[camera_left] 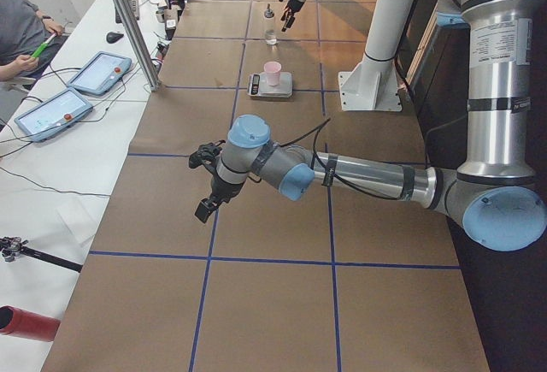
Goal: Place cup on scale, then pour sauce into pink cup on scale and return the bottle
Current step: 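Open the right gripper and withdraw it from the dispenser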
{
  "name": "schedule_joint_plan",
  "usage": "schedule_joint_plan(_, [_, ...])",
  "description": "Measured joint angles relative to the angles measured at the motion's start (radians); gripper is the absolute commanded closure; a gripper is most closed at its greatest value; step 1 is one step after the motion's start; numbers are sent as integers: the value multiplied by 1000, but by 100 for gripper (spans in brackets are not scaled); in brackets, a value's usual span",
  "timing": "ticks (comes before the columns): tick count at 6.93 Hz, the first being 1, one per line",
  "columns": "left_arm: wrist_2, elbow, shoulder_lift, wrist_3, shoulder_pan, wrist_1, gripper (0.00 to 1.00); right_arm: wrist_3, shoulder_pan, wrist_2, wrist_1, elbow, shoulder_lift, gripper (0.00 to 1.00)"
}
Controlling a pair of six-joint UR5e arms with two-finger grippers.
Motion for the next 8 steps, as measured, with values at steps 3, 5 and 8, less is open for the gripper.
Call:
schedule_joint_plan(3, [-1,1,0,0,-1,0,0,-154,153,276,-377,177,14,0])
schedule_joint_plan(5, [-2,-3,0,0,-1,-1,0,-405,376,531,-482,216,4,0])
schedule_joint_plan(8, [-11,-7,3,3,-2,0,0,-986,799,858,-506,47,-21,0])
